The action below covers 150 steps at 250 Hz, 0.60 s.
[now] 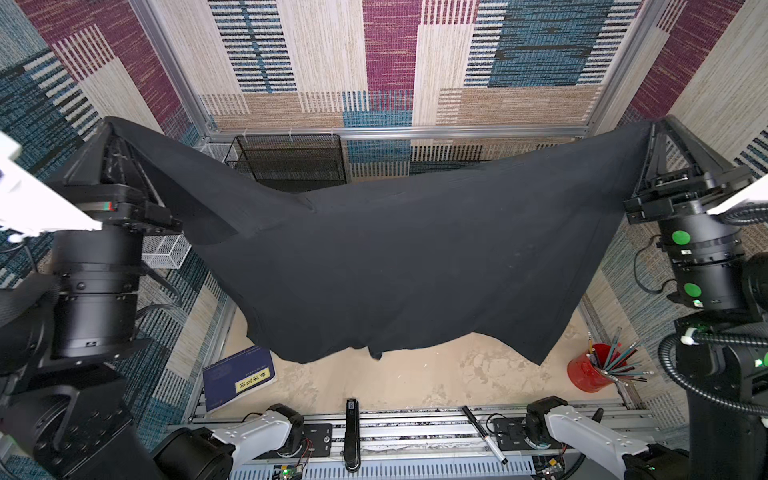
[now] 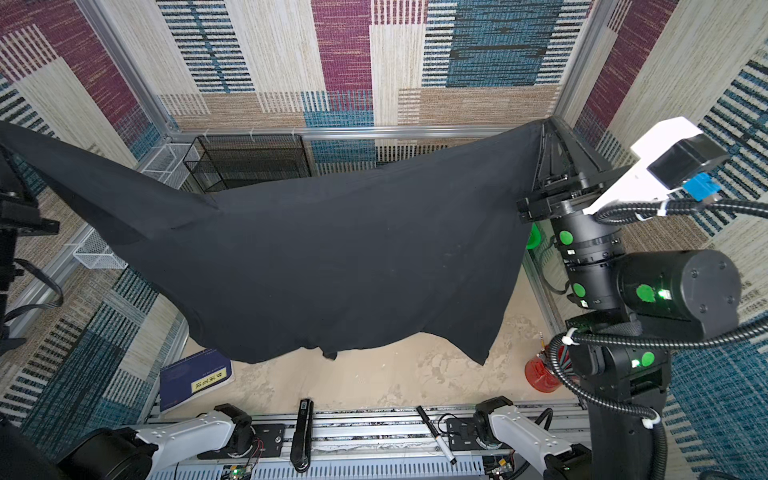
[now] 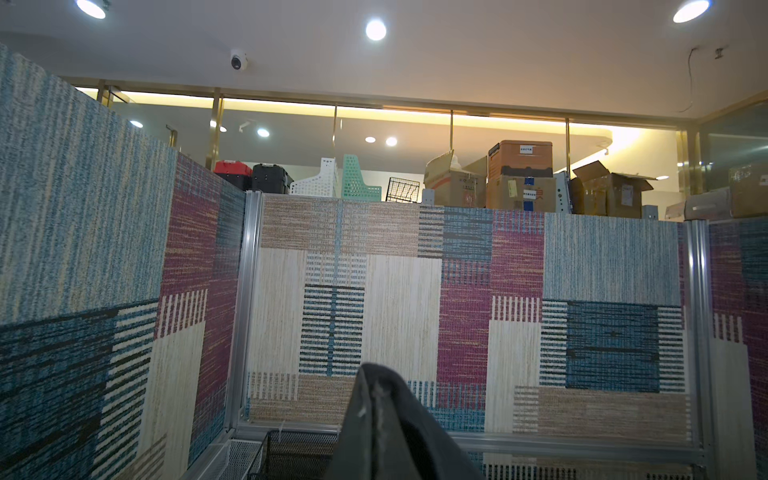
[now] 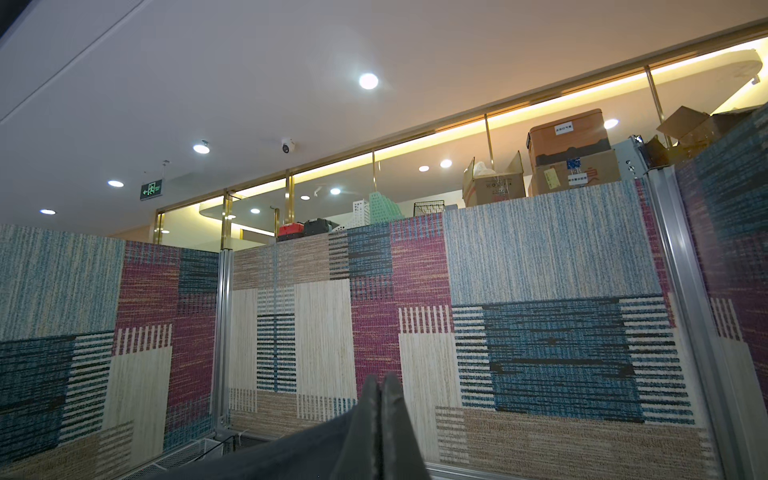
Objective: Fold and stack the t-shirts
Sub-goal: 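Lift the black t-shirt high with both grippers and shake it out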
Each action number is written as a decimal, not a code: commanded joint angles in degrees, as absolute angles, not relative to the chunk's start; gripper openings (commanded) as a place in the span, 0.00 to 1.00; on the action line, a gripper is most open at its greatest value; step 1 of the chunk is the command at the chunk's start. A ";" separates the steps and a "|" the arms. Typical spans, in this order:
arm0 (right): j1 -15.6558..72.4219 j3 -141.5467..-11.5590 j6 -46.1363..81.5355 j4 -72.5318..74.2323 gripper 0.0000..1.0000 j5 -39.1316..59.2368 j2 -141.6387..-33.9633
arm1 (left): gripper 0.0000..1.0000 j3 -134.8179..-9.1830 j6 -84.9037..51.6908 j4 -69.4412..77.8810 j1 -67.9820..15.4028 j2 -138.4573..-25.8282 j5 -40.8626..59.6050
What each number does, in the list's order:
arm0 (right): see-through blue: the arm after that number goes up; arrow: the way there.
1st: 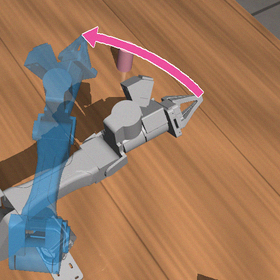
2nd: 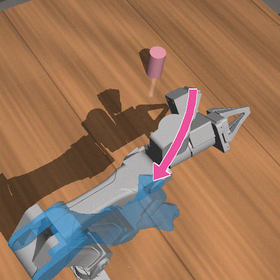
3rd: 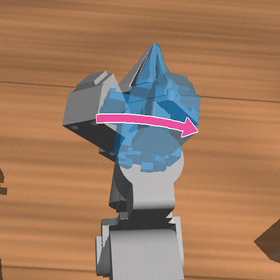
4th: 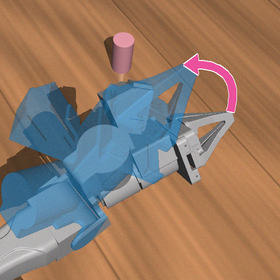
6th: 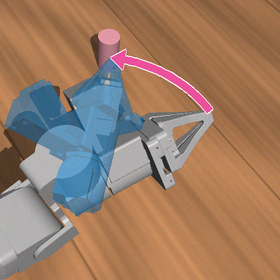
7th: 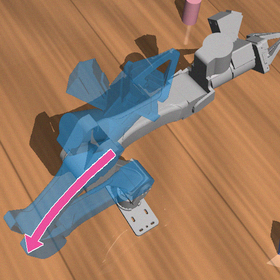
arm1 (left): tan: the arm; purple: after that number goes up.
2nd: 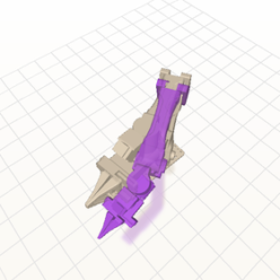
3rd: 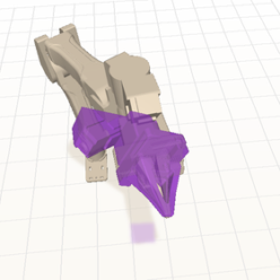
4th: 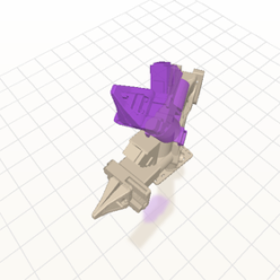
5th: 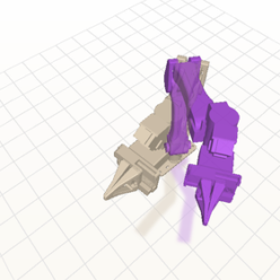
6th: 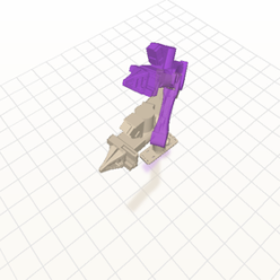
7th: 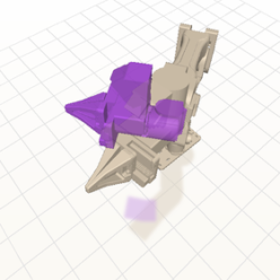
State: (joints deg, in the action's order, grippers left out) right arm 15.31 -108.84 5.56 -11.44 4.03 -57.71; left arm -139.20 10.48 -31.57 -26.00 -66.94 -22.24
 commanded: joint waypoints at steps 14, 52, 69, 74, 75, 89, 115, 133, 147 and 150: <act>15.29 -109.86 6.52 -10.50 0.00 5.07 -56.44 | 0.00 -141.14 11.99 -28.30 -26.02 -66.87 -20.60; 15.29 -111.21 6.25 -12.77 0.00 2.72 -56.49 | 0.00 -141.96 11.83 -28.02 -26.02 -66.65 -19.84; 15.29 -110.73 5.25 -13.54 0.00 0.34 -56.99 | 0.00 -140.50 12.33 -26.81 -26.02 -66.37 -20.16; 15.29 -110.38 4.91 -13.43 0.00 0.18 -57.08 | 0.00 -139.91 12.55 -26.22 -26.02 -66.27 -20.29; 15.07 -110.30 4.92 -13.39 0.00 0.18 -57.10 | 0.00 -139.78 12.60 -26.12 -26.02 -66.27 -20.34; 15.29 -110.19 4.55 -13.91 0.00 0.29 -57.85 | 0.00 -139.65 13.05 -25.94 -26.02 -66.58 -20.91; 15.29 -110.09 5.29 -13.70 0.00 1.92 -58.58 | 0.00 -140.58 12.15 -27.97 -26.02 -67.66 -20.73; 15.29 -109.86 5.45 -13.15 0.00 2.66 -58.50 | 0.00 -139.72 11.71 -28.42 -26.01 -67.43 -20.97; 15.29 -110.14 5.45 -13.22 0.00 3.25 -58.54 | 0.00 -139.05 11.44 -28.47 -26.02 -67.08 -20.88; 15.25 -110.40 5.51 -13.35 0.00 3.25 -58.52 | 0.00 -139.00 11.41 -28.44 -26.04 -67.06 -20.84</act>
State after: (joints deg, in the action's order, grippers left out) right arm 15.31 -109.73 5.48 -14.87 2.55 -58.85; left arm -139.68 11.73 -29.95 -26.00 -67.51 -20.64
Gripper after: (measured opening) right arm 0.049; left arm 0.048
